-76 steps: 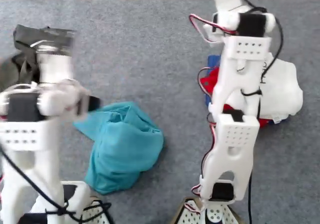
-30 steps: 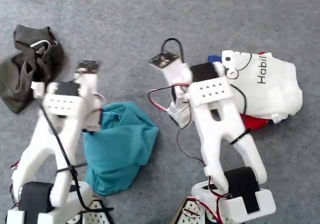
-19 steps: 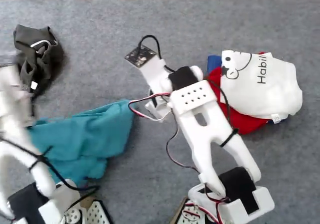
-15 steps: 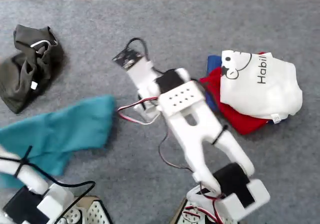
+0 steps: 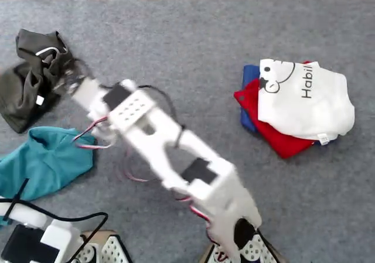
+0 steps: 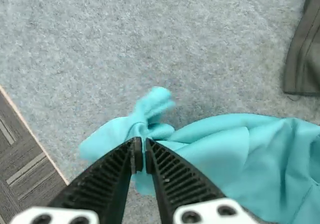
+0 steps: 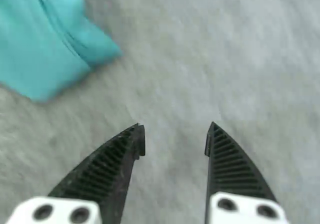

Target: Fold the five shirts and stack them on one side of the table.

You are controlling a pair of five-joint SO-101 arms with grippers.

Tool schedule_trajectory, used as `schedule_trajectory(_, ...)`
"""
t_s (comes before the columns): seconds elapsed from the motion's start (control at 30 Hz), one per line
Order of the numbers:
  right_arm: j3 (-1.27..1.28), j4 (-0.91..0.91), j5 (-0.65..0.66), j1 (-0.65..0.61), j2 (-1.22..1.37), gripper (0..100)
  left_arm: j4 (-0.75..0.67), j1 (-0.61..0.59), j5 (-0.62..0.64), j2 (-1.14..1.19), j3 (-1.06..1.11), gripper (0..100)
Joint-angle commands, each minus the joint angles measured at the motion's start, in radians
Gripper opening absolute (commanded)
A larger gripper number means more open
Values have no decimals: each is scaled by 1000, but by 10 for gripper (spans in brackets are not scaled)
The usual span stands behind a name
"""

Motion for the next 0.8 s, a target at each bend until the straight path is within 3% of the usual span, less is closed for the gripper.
schedule_trajectory(0.0,-312,95,-8,-80,143,209,-48,-54,-6,-3,27,29)
schedule_trajectory(0.2,-704,189,-8,-147,395,209,-224,-114,-12,-12,251,29)
schedule_trajectory(0.33,-886,249,-8,-183,553,198,-241,-117,-14,-12,306,29)
schedule_trajectory(0.47,-1007,341,-12,-157,680,5,-241,-104,-12,-9,308,29)
schedule_trajectory(0.53,-1063,422,-72,-133,710,47,-238,-59,-14,-3,328,29)
schedule_trajectory(0.63,-1092,425,-166,-61,699,16,-259,21,-12,-12,390,29)
schedule_trajectory(0.77,-1046,427,-178,34,585,13,-256,160,-8,-5,406,29)
